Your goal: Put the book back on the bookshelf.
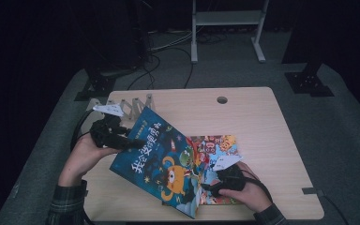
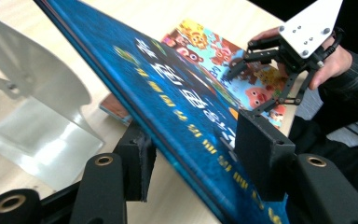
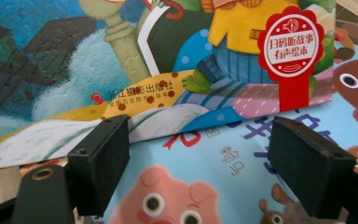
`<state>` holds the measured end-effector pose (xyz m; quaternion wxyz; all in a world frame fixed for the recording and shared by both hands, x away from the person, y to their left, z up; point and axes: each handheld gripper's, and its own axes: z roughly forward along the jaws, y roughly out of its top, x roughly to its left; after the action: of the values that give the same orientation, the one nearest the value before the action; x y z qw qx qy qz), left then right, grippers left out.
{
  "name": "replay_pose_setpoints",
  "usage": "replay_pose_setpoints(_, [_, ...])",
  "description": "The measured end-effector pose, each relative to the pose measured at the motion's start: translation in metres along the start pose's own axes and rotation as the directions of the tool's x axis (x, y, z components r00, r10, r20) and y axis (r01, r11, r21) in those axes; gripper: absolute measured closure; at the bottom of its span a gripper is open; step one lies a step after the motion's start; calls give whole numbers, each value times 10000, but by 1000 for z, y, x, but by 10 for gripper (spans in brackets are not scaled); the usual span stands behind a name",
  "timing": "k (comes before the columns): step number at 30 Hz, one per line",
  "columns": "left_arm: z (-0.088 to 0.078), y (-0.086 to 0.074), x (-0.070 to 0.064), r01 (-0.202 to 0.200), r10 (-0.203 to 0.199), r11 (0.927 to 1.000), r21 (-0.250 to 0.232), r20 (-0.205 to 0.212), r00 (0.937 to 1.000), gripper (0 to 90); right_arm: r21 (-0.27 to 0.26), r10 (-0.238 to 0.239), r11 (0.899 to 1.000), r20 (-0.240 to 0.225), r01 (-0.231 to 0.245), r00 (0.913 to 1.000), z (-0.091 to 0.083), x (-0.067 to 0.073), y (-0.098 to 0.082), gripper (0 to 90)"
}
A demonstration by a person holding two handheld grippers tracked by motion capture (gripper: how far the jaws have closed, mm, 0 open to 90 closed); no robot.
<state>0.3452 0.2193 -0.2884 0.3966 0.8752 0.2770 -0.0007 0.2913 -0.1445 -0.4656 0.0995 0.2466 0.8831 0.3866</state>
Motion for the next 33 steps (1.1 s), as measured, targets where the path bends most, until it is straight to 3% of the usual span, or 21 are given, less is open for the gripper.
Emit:
replay_pose_setpoints(8, [-1, 16, 6, 658, -668, 9975, 273, 368, 9971, 592, 15, 106, 9999, 65, -106, 9999, 2, 3, 1, 185])
replay_pose_setpoints(15, [-1, 32, 6, 659, -707, 9946, 797, 591, 9957, 623, -73, 2, 10000, 6, -2, 10000, 3, 3, 2, 180])
replay_pose_setpoints(23, [-3, 55, 10, 417, -480, 9913, 1246, 476, 9977, 651, -88, 208, 9998, 315, -205, 9993, -3, -10, -3, 194])
replay_pose_setpoints(33, [-6, 90, 3, -162, 103, 9750, 2215, 280, 9996, 694, -281, 661, 9975, 632, -644, 9958, -9, -28, -12, 188])
